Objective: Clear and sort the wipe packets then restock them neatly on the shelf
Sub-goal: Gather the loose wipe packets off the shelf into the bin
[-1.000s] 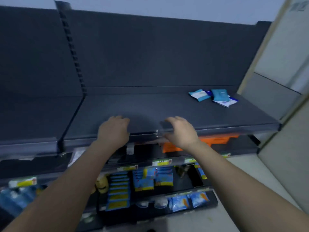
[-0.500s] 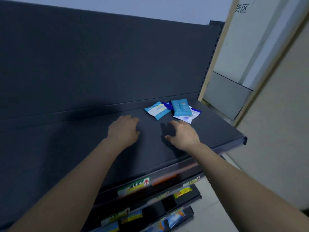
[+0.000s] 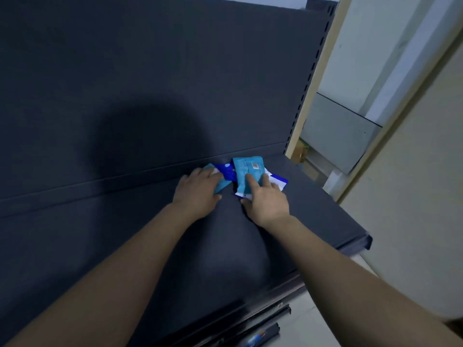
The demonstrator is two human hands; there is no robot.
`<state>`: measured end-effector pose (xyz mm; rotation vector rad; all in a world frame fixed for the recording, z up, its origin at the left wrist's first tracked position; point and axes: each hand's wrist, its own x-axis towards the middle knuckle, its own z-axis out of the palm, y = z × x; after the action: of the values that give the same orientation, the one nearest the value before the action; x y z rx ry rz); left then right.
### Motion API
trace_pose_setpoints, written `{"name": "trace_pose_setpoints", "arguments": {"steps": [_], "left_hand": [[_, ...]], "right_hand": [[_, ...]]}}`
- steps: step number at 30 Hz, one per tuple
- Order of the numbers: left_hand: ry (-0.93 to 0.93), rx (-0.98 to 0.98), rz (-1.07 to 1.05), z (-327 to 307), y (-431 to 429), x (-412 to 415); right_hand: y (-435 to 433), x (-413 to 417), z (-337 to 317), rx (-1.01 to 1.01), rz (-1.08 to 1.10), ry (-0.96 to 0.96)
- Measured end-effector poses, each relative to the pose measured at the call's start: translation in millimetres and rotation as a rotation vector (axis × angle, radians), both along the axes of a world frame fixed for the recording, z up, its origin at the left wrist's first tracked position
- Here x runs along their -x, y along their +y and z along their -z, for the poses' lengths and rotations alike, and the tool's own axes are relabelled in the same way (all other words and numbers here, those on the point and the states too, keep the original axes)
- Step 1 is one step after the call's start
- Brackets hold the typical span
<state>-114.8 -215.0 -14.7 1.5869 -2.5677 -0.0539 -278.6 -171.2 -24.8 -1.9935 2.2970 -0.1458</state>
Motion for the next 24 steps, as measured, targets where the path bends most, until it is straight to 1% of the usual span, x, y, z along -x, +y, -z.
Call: {"name": "trace_pose_setpoints", "arguments": {"steps": [4, 7, 9, 12, 13, 15, 17, 20, 22, 24], "left_hand": [[0.025, 0.005, -0.041, 7, -24, 29], [0.021, 0.073, -0.052, 11, -35, 46], [0.052, 0.128, -0.062, 9, -39, 53], [0.151, 0.238, -0.051, 4, -39, 55], [0.156, 0.283, -0.039, 2, -38, 52], [0.119, 0.384, -0.02, 2, -36, 42], [0.069, 0.425, -0.047, 2, -30, 27], [0.027, 0.39, -0.131, 5, -19, 2], [0.008, 0.243, -0.233, 7, -9, -3], [-0.047, 0.106, -0.278, 11, -3, 1]], "right_hand": [[-13, 12, -1, 0.028, -0.083, 0.118], [-14, 21, 2, 0.074, -0.145, 0.173], [-15, 28, 4, 0.109, -0.161, 0.146], [-20, 37, 4, 0.156, -0.144, 0.055], [-21, 39, 3, 0.166, -0.138, 0.024], [-24, 40, 2, 0.195, -0.133, -0.001], [-27, 38, 2, 0.22, -0.153, 0.016], [-31, 37, 7, 0.234, -0.197, -0.021], [-32, 35, 11, 0.232, -0.244, -0.098], [-33, 35, 11, 0.215, -0.282, -0.128]]}}
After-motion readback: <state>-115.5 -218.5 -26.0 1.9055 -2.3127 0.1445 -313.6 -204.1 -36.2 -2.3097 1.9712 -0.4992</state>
